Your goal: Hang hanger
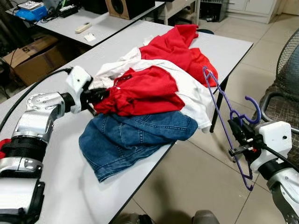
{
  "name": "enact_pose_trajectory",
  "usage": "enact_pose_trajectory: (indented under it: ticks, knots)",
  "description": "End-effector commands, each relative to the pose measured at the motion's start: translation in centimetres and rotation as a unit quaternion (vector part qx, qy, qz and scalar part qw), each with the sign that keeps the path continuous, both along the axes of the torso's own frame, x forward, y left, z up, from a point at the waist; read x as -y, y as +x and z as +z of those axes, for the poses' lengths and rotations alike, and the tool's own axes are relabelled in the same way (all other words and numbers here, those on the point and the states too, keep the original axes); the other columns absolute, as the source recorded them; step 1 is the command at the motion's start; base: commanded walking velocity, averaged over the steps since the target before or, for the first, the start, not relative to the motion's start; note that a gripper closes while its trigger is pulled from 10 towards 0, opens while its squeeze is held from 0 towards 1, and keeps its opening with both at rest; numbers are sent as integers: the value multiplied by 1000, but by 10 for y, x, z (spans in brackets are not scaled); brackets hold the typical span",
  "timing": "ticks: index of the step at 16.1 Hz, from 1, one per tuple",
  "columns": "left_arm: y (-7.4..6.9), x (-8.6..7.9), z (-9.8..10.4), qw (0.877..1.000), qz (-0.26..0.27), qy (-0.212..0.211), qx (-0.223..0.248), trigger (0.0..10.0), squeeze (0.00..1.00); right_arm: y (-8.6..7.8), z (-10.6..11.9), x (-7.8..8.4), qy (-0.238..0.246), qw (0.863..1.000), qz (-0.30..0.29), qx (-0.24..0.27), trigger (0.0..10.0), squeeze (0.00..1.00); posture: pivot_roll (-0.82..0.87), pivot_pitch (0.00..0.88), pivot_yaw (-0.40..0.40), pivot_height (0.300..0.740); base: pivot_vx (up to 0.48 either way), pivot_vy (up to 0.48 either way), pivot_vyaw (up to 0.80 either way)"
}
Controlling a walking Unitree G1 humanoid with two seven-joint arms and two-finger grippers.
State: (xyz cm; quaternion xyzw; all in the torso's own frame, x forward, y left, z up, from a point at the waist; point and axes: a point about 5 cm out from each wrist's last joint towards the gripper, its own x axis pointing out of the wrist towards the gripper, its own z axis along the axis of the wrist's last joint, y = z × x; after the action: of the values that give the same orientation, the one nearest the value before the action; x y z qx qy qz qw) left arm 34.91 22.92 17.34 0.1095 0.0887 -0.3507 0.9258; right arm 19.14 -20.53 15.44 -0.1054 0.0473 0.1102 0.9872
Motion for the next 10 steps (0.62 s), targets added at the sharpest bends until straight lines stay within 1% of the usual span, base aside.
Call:
enact_pose_trajectory:
  ticks: [1, 2, 3, 4, 5, 6, 7, 8, 9, 10]
  knots:
    - [5, -5, 21, 997, 15, -67, 32, 10000, 1000, 1, 2, 0, -1, 1000, 3, 6, 10000, 0, -290, 0, 180, 740, 0, 0, 0]
    - [6, -5, 25, 996, 15, -84, 36, 10000, 1000, 1, 2, 0, -1, 1000, 3, 6, 10000, 0, -290, 0, 180, 740, 0, 0, 0]
    - [8, -3, 33, 991, 17, -126, 51, 10000, 1000, 1, 2, 0, -2, 1000, 2, 6, 10000, 0, -291, 0, 179, 740, 0, 0, 0]
    - [9, -3, 39, 986, 20, -154, 60, 10000, 1000, 1, 2, 1, -2, 1000, 2, 6, 10000, 0, -291, 0, 178, 740, 0, 0, 0]
    - [10, 3, 49, 976, 6, -206, 73, 10000, 1000, 2, 3, 1, -4, 1000, 2, 7, 10000, 0, -289, 0, 176, 740, 0, 0, 0]
    - [6, 12, 48, 976, -27, -205, 63, 10000, 1000, 2, 3, 2, -4, 1000, 2, 8, 10000, 0, -289, 0, 176, 740, 0, 0, 0]
    - [3, 18, 46, 977, -48, -198, 55, 10000, 1000, 3, 3, 2, -4, 1000, 2, 8, 10000, 0, -289, 0, 176, 740, 0, 0, 0]
    - [-5, 34, 34, 981, -105, -158, 28, 10000, 1000, 3, 3, 2, -5, 1000, 4, 8, 10000, 0, -287, 0, 173, 740, 0, 0, 0]
    - [-13, 48, 21, 981, -151, -118, -1, 10000, 1000, 4, 3, 1, -5, 1000, 5, 8, 10000, 0, -285, 0, 171, 740, 0, 0, 0]
    - [-18, 57, 10, 981, -174, -83, -16, 10000, 1000, 4, 3, 1, -6, 1000, 7, 8, 10000, 0, -285, 0, 170, 740, 0, 0, 0]
